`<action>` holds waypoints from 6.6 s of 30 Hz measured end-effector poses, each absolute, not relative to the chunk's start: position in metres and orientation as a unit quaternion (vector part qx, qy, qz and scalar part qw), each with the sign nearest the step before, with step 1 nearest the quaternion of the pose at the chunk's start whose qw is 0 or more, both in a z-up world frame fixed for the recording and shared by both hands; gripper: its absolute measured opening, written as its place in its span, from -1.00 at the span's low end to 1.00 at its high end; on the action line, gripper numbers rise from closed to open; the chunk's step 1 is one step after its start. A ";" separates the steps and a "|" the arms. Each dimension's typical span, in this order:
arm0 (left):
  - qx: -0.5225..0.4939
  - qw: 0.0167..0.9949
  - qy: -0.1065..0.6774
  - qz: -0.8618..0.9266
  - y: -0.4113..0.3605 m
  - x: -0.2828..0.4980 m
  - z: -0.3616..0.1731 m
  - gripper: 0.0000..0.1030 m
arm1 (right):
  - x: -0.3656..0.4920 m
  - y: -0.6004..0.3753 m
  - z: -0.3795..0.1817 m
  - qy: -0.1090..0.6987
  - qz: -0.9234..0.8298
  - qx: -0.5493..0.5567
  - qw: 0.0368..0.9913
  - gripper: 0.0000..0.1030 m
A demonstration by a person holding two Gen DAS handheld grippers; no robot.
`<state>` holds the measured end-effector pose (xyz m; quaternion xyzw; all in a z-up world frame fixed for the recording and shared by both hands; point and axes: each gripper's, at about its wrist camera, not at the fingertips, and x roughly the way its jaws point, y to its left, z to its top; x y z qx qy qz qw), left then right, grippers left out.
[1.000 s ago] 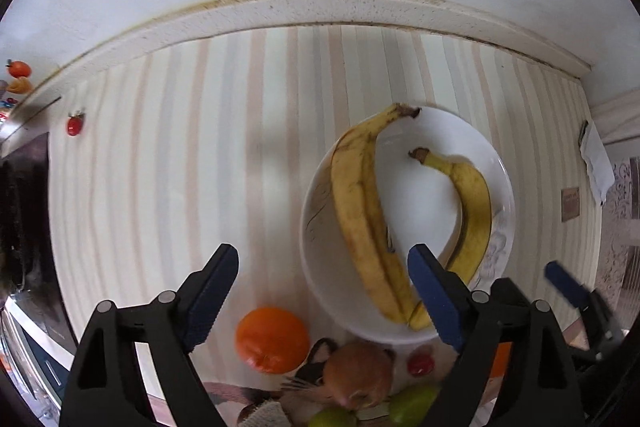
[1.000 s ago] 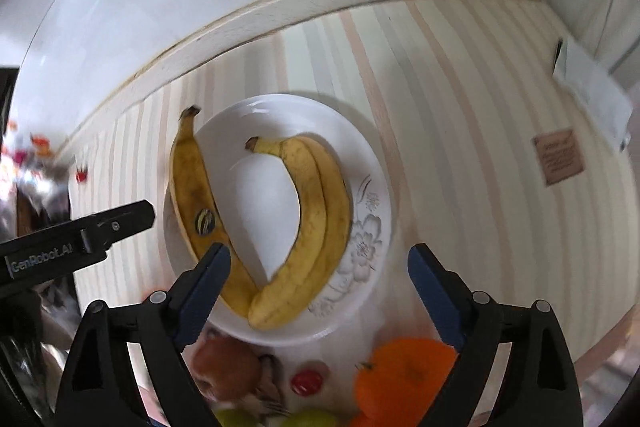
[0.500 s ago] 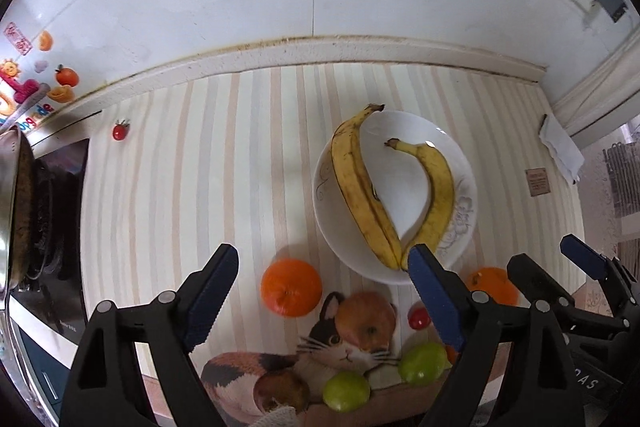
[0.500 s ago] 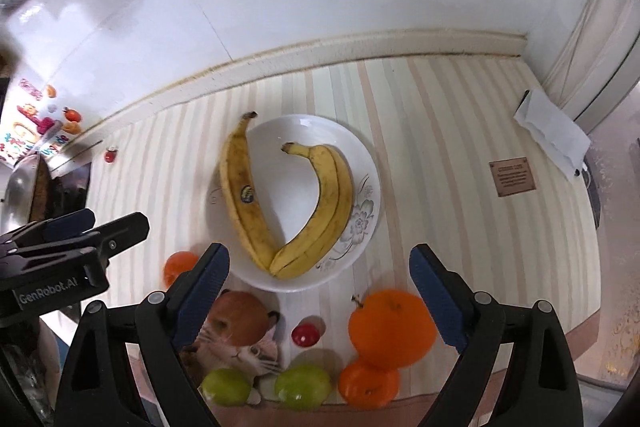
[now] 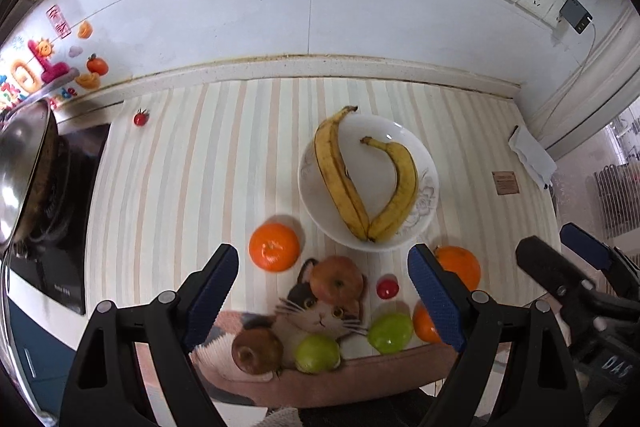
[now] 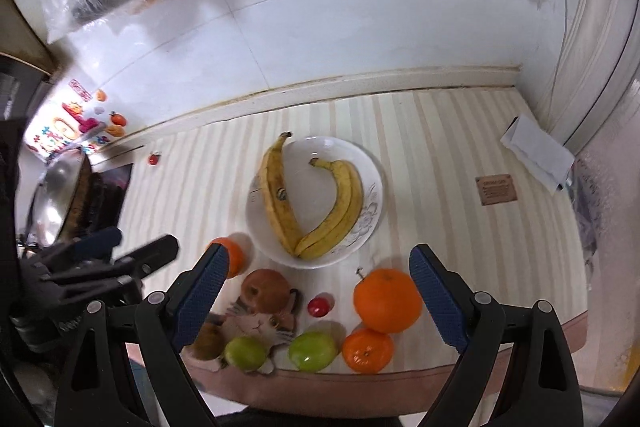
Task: Organize fruits
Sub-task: 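Grasp the red apple with the left gripper while the right gripper grasps the large orange, then place the apple and orange onto the plate beside the bananas, open both grippers, then grasp the dark apple with the left gripper while the right gripper grasps a tangerine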
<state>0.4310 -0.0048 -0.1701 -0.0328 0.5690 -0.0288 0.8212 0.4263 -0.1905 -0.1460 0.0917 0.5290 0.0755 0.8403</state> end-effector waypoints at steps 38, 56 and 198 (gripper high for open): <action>0.019 0.692 0.721 -0.037 -0.043 0.459 -0.362 0.25 | 0.459 -0.230 -0.368 0.697 0.047 0.153 0.699 0.72; -0.009 0.706 0.707 -0.043 -0.022 0.468 -0.354 0.23 | 0.457 -0.220 -0.361 0.682 0.046 0.111 0.721 0.70; -0.062 0.685 0.723 0.063 0.051 0.377 -0.376 0.25 | 0.392 -0.224 -0.384 0.709 0.070 0.181 0.678 0.30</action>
